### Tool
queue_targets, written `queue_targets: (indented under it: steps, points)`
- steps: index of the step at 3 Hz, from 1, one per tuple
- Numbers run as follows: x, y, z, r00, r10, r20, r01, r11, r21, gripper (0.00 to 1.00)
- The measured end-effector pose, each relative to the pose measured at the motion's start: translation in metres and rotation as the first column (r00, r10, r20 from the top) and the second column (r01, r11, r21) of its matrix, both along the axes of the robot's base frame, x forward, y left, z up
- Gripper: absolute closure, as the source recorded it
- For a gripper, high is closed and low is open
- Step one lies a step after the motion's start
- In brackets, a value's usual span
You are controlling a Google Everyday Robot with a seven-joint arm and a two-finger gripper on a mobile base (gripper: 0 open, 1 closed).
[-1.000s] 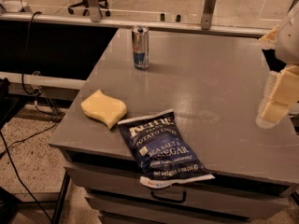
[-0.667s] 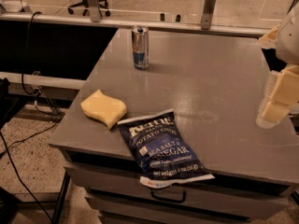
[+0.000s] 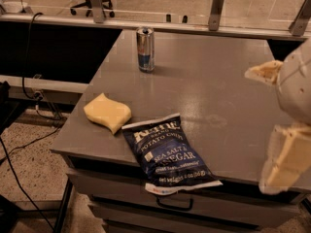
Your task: Move blue chip bag near redbull can
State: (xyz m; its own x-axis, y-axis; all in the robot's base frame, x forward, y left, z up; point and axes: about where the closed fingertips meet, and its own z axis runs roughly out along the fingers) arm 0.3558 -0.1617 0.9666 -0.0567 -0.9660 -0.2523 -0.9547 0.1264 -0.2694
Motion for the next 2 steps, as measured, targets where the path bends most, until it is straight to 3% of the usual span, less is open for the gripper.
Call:
queue_targets:
  steps: [1, 2]
  points:
    - [-0.0206, 0.0122, -0.0079, 0.9992, 0.038, -0.011, -0.038, 0.999, 0.003, 0.00]
    - [-0.0222, 0.0158, 0.0011, 0.9990, 0.044, 0.010, -0.044, 0.999, 0.003, 0.00]
